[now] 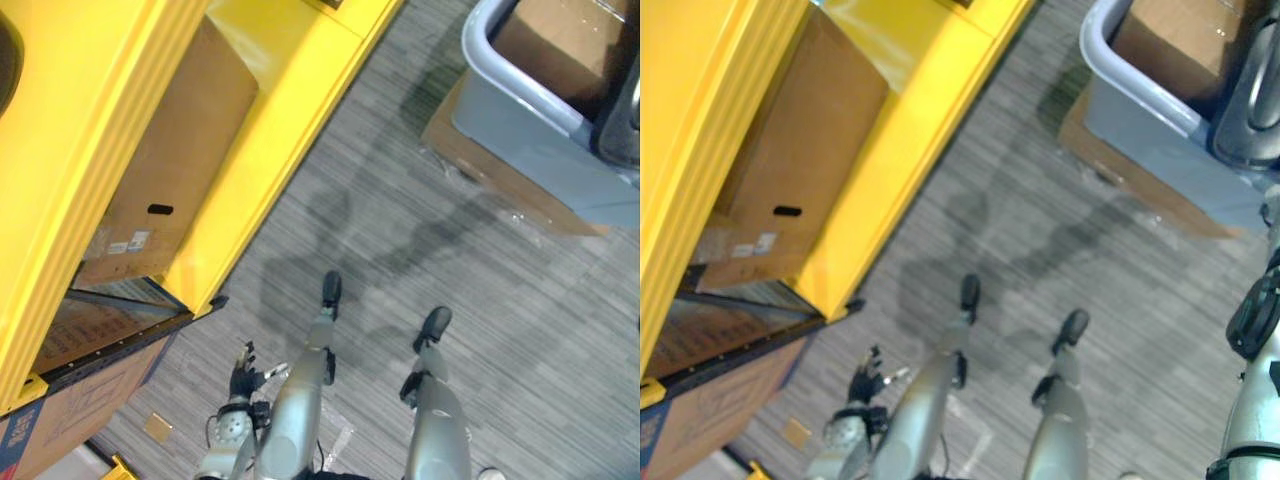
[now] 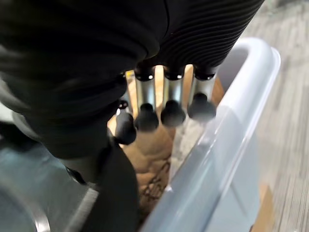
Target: Walk over and take plastic housings, then place them on the shelf
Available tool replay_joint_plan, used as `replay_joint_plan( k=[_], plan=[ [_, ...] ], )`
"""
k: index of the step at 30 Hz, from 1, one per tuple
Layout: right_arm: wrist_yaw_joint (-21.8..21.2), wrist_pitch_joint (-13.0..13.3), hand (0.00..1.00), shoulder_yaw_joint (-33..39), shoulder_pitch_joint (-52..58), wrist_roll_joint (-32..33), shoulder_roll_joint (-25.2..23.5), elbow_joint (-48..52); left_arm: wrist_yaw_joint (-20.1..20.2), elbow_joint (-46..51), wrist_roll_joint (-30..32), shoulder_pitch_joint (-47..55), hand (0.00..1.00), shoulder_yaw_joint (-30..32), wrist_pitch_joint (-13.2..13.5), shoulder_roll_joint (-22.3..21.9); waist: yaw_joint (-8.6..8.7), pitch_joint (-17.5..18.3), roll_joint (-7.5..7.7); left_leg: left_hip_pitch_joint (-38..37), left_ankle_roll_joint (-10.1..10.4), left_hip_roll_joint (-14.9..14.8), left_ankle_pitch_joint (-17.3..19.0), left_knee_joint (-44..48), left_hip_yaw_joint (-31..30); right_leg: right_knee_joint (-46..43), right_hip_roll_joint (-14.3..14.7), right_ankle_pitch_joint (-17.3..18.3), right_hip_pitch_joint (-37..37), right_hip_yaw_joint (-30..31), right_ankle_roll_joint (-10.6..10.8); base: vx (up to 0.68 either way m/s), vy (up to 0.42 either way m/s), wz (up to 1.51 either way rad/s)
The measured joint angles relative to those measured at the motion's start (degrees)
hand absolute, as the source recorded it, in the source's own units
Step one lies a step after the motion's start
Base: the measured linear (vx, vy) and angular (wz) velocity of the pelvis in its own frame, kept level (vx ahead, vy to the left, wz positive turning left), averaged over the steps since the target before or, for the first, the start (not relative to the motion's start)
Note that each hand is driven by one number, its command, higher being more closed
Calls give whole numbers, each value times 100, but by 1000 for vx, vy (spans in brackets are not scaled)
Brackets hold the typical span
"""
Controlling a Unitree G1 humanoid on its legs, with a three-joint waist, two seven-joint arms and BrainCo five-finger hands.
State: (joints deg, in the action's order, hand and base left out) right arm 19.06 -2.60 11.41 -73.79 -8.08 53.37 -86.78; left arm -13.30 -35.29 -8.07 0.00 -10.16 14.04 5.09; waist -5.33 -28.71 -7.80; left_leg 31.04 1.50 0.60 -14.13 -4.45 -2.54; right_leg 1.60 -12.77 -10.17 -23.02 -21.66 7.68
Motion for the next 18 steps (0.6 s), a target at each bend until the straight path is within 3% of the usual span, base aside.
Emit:
replay_joint_plan(
  k=[5,6,8,12,18],
  plan=[
    [349,-14,100,-167,137,-366,-23,163,-349,314,674,-433,0,-2,-48,85,85,9,98,3,-3,-21,-2,16,66,-1,13,-27,-46,81,-6,18,-5,-9],
    [398,-14,100,-200,150,-459,-80,297,-461,446,842,-634,0,19,-57,179,98,17,195,6,-3,-38,-1,29,162,-2,14,-56,-105,165,-21,22,-10,-22],
    [544,-21,100,-206,156,-527,-156,496,-629,704,1124,-1087,0,25,-74,385,213,19,244,10,-3,-52,1,76,182,-1,25,-68,-101,188,-31,23,-13,-15],
    [832,-65,100,-226,155,-604,-308,748,-842,1105,1318,-1951,0,38,-69,773,311,33,337,3,-1,-128,3,110,271,0,87,-97,-139,289,-71,-3,-21,-13],
    [993,-67,100,-265,150,-626,-622,1205,-1058,1191,1330,-3080,0,-70,-70,814,412,35,348,7,5,-209,6,202,331,0,162,-146,-161,382,-131,-17,-24,-10]
  ],
)
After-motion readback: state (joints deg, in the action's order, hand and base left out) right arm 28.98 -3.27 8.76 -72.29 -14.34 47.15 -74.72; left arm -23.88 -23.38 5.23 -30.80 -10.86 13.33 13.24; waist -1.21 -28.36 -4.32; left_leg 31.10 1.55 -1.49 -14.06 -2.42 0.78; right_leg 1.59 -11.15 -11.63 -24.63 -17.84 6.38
